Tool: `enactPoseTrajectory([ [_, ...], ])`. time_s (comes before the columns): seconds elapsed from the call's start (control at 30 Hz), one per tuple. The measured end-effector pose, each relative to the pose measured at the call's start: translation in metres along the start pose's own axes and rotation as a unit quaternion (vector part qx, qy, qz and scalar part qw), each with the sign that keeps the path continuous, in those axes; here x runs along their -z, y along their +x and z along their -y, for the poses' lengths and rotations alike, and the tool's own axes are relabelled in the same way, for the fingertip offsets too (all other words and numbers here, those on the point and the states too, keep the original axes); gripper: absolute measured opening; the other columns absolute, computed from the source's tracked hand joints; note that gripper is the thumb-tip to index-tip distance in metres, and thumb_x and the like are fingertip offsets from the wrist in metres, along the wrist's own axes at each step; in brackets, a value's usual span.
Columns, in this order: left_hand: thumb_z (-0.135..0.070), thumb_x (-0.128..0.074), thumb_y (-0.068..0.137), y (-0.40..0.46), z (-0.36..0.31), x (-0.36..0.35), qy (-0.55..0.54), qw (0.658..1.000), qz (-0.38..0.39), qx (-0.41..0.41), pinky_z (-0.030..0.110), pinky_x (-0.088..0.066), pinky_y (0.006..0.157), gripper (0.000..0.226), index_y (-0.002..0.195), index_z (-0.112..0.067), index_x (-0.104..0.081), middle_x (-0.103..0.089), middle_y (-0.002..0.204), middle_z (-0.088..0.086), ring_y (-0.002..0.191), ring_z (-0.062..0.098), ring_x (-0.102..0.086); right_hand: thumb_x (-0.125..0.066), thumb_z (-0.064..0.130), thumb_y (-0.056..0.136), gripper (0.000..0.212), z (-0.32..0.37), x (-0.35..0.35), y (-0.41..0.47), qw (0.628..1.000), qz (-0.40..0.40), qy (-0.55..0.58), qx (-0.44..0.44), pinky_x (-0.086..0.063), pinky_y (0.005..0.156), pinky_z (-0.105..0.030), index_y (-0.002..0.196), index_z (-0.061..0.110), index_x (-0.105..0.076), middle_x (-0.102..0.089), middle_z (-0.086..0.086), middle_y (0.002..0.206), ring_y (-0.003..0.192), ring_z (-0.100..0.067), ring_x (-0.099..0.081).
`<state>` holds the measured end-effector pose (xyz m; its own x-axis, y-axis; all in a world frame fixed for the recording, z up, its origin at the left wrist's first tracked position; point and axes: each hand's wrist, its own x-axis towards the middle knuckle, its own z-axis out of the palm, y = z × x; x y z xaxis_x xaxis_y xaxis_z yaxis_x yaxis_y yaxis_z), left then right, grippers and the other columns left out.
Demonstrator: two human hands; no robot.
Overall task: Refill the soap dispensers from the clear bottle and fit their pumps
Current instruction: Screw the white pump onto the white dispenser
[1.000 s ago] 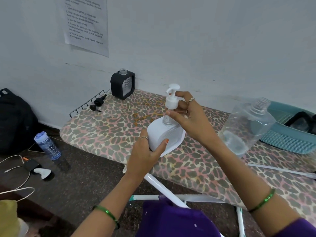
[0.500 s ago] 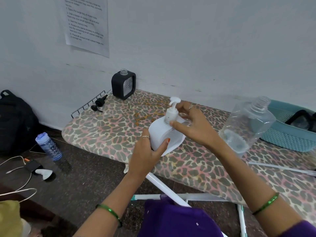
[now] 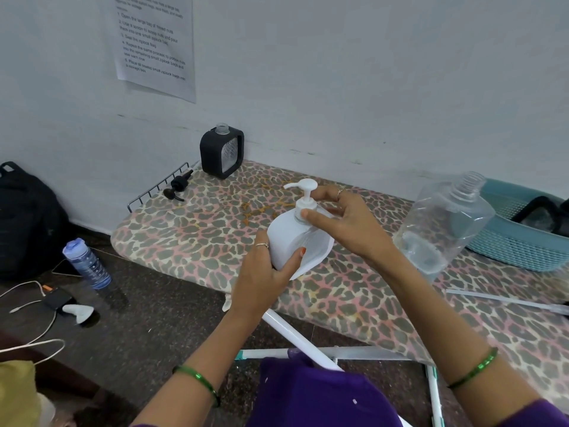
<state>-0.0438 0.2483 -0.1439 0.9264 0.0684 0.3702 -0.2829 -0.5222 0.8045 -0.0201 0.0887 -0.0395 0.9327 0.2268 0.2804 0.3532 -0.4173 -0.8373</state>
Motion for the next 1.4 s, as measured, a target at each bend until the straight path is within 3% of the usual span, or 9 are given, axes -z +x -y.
enactPoseTrajectory([
  [0.2, -0.070, -0.053, 0.078, 0.000, 0.001, 0.001, -0.012, 1.000, -0.012, 0.009, 0.042, -0.050, 0.048, 0.060, 0.105, -0.016, -0.049, -0.055, 0.074, 0.003, 0.060, 0.019, -0.058, -0.077, 0.034, 0.077, 0.035, 0.005, -0.019, 0.004, 0.998, -0.046, -0.034, -0.011, -0.033, 0.073, 0.001, 0.093, 0.027, -0.047, -0.054, 0.016, 0.099, 0.093, 0.011, -0.049],
  [0.3, -0.070, -0.054, 0.077, 0.002, -0.004, -0.005, -0.031, 0.999, 0.007, 0.004, 0.044, -0.051, 0.048, 0.062, 0.109, -0.017, -0.049, -0.057, 0.076, 0.002, 0.061, 0.020, -0.061, -0.067, 0.035, 0.087, 0.040, 0.008, -0.004, -0.003, 1.000, 0.000, -0.028, -0.010, -0.031, 0.081, -0.004, 0.120, 0.028, -0.045, -0.049, 0.016, 0.117, 0.105, 0.004, -0.046],
  [0.5, -0.073, -0.053, 0.077, 0.001, 0.003, -0.001, -0.017, 1.000, 0.003, 0.001, 0.041, -0.051, 0.046, 0.062, 0.106, -0.019, -0.046, -0.056, 0.074, 0.002, 0.057, 0.020, -0.059, -0.061, 0.025, 0.087, 0.028, 0.006, -0.002, -0.007, 1.000, 0.009, 0.010, -0.006, -0.040, 0.101, -0.031, 0.113, 0.019, -0.066, -0.063, 0.008, 0.123, 0.117, -0.008, -0.055],
  [0.7, -0.074, -0.056, 0.075, 0.000, 0.005, -0.001, -0.039, 0.999, 0.008, 0.016, 0.044, -0.055, 0.049, 0.063, 0.110, -0.022, -0.047, -0.060, 0.081, 0.001, 0.066, 0.021, -0.065, -0.080, 0.034, 0.073, 0.043, 0.003, -0.011, -0.003, 0.995, -0.072, 0.017, -0.065, -0.038, 0.077, -0.012, 0.106, 0.015, -0.060, -0.060, 0.018, 0.101, 0.094, 0.006, -0.054],
  [0.87, -0.076, -0.055, 0.075, 0.001, 0.007, -0.001, -0.033, 0.999, 0.003, 0.010, 0.049, -0.051, 0.048, 0.065, 0.107, -0.021, -0.046, -0.058, 0.074, 0.006, 0.060, 0.024, -0.062, -0.067, 0.032, 0.088, 0.035, 0.010, -0.012, -0.005, 0.997, -0.002, 0.039, -0.061, -0.037, 0.072, 0.000, 0.119, 0.029, -0.051, -0.053, 0.023, 0.104, 0.092, 0.016, -0.050],
  [1.03, -0.073, -0.056, 0.077, 0.001, 0.006, -0.002, -0.034, 0.999, 0.005, 0.002, 0.048, -0.050, 0.047, 0.057, 0.102, -0.022, -0.045, -0.058, 0.076, 0.007, 0.062, 0.024, -0.061, -0.052, 0.008, 0.094, 0.026, 0.009, -0.001, -0.014, 0.995, 0.034, 0.081, -0.037, -0.039, 0.088, -0.007, 0.118, 0.012, -0.064, -0.060, 0.003, 0.128, 0.111, -0.002, -0.055],
  [1.13, -0.070, -0.057, 0.078, 0.001, 0.005, -0.002, -0.033, 0.999, 0.006, -0.001, 0.047, -0.051, 0.049, 0.056, 0.103, -0.022, -0.045, -0.059, 0.077, 0.006, 0.063, 0.023, -0.061, -0.060, 0.016, 0.088, 0.027, 0.002, -0.002, -0.011, 0.997, 0.017, 0.066, -0.019, -0.043, 0.096, -0.023, 0.114, 0.018, -0.067, -0.065, 0.008, 0.122, 0.113, -0.005, -0.058],
  [1.3, -0.076, -0.056, 0.076, 0.001, 0.006, -0.001, -0.039, 0.999, 0.014, 0.013, 0.049, -0.052, 0.046, 0.061, 0.106, -0.025, -0.044, -0.059, 0.074, 0.008, 0.060, 0.025, -0.064, -0.080, 0.031, 0.075, 0.035, -0.009, -0.010, -0.003, 0.995, -0.065, 0.043, -0.064, -0.042, 0.080, -0.020, 0.100, 0.018, -0.059, -0.062, 0.007, 0.114, 0.106, -0.007, -0.056],
  [1.4, -0.072, -0.056, 0.077, 0.001, 0.004, 0.000, -0.039, 0.999, 0.009, 0.004, 0.047, -0.052, 0.045, 0.061, 0.107, -0.021, -0.046, -0.058, 0.073, 0.006, 0.059, 0.023, -0.062, -0.072, 0.033, 0.082, 0.040, -0.002, -0.009, -0.001, 0.998, -0.017, 0.031, -0.057, -0.038, 0.086, -0.018, 0.116, 0.027, -0.051, -0.051, 0.011, 0.127, 0.115, -0.005, -0.048],
])
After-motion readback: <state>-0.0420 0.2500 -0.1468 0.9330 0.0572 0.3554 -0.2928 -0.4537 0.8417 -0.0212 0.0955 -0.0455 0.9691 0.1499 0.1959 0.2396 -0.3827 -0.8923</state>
